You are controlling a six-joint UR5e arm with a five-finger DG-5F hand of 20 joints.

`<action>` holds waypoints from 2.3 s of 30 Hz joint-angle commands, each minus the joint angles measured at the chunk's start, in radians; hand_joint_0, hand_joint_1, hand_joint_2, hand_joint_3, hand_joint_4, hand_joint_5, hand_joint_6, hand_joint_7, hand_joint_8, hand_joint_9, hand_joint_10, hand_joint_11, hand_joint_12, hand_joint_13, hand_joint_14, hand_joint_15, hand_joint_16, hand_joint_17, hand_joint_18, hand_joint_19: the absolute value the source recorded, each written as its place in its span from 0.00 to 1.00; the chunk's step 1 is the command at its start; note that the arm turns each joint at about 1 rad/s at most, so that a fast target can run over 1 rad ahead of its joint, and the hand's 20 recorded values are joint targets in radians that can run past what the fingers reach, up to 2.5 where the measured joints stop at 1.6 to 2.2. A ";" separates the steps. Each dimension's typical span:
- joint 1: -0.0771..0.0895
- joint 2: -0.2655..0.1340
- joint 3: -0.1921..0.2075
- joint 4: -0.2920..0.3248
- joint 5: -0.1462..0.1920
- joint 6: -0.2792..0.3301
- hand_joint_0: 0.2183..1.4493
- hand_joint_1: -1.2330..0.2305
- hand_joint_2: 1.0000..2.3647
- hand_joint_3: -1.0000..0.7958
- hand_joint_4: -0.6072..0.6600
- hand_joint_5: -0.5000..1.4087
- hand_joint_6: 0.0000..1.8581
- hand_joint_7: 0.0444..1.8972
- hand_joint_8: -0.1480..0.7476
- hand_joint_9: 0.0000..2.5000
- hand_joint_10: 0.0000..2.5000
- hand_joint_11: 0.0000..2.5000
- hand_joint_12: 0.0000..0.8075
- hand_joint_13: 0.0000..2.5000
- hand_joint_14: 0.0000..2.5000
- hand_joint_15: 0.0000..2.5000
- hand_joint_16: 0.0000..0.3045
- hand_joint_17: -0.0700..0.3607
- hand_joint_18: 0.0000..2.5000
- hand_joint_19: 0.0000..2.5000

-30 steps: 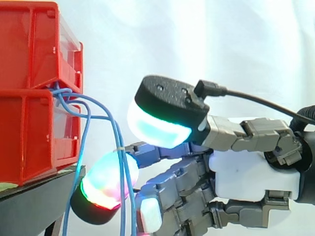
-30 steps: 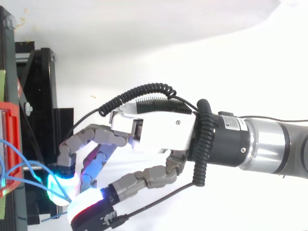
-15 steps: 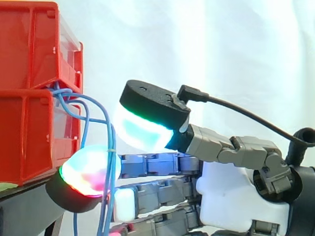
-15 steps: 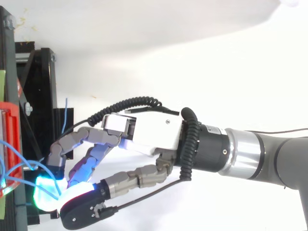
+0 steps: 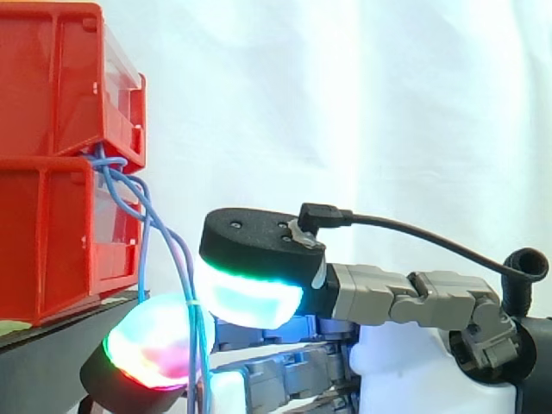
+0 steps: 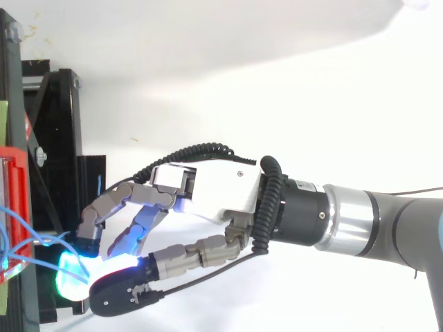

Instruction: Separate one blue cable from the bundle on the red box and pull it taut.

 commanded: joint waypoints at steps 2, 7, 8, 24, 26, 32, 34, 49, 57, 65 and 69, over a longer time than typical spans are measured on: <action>-0.001 0.002 0.000 -0.012 -0.001 0.003 0.26 0.44 0.06 0.49 0.56 0.19 0.48 0.37 0.42 0.45 0.01 0.23 0.49 0.39 0.01 0.26 0.18 0.45 0.38 0.22; -0.005 0.003 0.000 -0.021 -0.010 0.018 0.20 0.58 0.34 0.46 0.55 0.19 0.49 0.39 0.45 0.45 0.01 0.22 0.52 0.39 0.01 0.26 0.19 0.47 0.37 0.22; -0.005 0.003 0.000 -0.021 -0.010 0.018 0.18 0.56 0.39 0.47 0.56 0.19 0.49 0.39 0.46 0.45 0.01 0.22 0.53 0.39 0.01 0.26 0.20 0.48 0.38 0.21; -0.037 0.094 0.003 -0.196 -0.068 0.017 0.22 0.50 0.00 0.30 0.56 0.19 0.48 0.39 0.39 0.43 0.01 0.25 0.44 0.37 0.01 0.28 0.14 0.39 0.33 0.25; -0.037 0.094 0.003 -0.193 -0.068 0.015 0.21 0.51 0.00 0.28 0.56 0.19 0.48 0.39 0.39 0.43 0.01 0.25 0.45 0.37 0.01 0.27 0.15 0.40 0.33 0.24; -0.036 0.094 0.003 -0.197 -0.068 0.012 0.19 0.50 0.00 0.28 0.56 0.19 0.48 0.41 0.40 0.44 0.01 0.24 0.46 0.37 0.01 0.28 0.15 0.41 0.34 0.24; -0.036 0.094 0.003 -0.197 -0.068 0.014 0.22 0.43 0.00 0.28 0.55 0.19 0.48 0.42 0.39 0.44 0.01 0.25 0.45 0.37 0.01 0.28 0.15 0.39 0.33 0.24; -0.037 0.094 0.003 -0.213 -0.068 0.021 0.30 0.33 0.01 0.54 0.42 0.20 0.52 0.39 0.41 0.46 0.01 0.24 0.47 0.39 0.01 0.27 0.16 0.42 0.37 0.22; -0.059 0.133 0.002 -0.309 -0.097 0.018 0.26 0.38 0.05 0.52 0.44 0.20 0.51 0.42 0.41 0.47 0.01 0.22 0.49 0.40 0.01 0.26 0.18 0.45 0.39 0.22; -0.076 0.170 0.003 -0.378 -0.100 0.003 0.20 0.43 0.31 0.51 0.40 0.22 0.50 0.46 0.41 0.48 0.01 0.20 0.51 0.40 0.01 0.25 0.19 0.46 0.39 0.21; -0.079 0.183 0.003 -0.375 -0.099 -0.017 0.20 0.42 0.34 0.51 0.39 0.22 0.50 0.47 0.40 0.46 0.00 0.17 0.51 0.40 0.01 0.24 0.19 0.46 0.39 0.20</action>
